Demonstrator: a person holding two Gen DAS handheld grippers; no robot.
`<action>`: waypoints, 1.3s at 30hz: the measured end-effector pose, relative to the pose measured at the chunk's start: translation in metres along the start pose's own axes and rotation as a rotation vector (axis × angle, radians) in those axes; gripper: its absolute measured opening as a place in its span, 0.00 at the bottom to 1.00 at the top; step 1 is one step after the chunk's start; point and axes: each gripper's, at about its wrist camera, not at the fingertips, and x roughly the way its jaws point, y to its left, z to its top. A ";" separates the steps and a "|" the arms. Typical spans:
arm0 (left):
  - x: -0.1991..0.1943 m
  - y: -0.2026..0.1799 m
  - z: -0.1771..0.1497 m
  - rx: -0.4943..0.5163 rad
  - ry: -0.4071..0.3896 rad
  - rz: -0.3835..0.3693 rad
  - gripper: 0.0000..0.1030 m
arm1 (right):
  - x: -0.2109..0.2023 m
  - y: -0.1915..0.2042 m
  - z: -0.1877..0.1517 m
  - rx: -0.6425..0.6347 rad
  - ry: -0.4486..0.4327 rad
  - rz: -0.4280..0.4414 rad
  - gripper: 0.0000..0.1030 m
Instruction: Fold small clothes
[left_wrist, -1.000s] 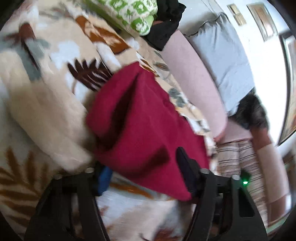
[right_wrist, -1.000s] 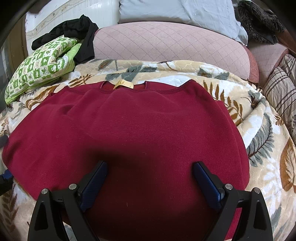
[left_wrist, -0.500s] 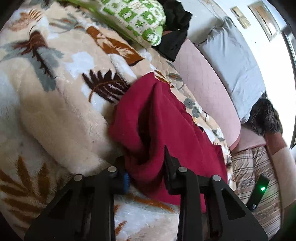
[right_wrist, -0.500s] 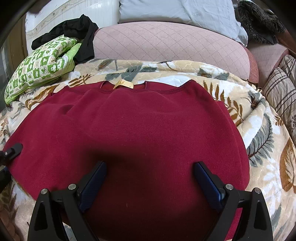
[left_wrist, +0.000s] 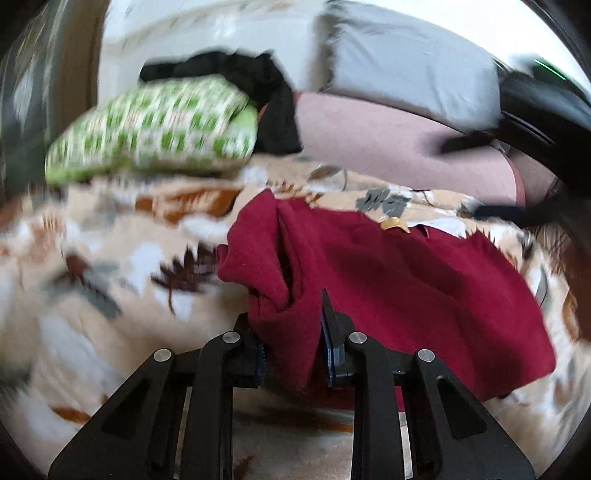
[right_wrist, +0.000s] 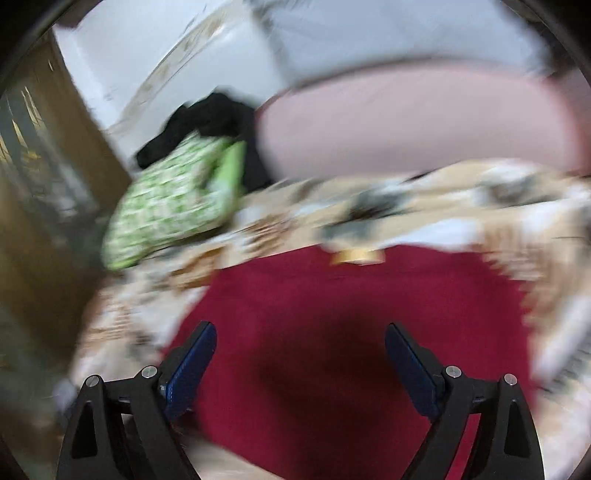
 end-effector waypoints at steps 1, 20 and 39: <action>-0.003 -0.006 0.000 0.040 -0.022 0.004 0.21 | 0.015 0.005 0.012 0.000 0.028 0.012 0.88; -0.007 -0.027 -0.002 0.162 -0.071 -0.049 0.21 | 0.206 0.081 0.066 -0.113 0.588 -0.099 0.32; -0.083 -0.128 0.014 0.292 -0.177 -0.306 0.19 | 0.004 -0.027 0.074 -0.038 0.314 -0.119 0.13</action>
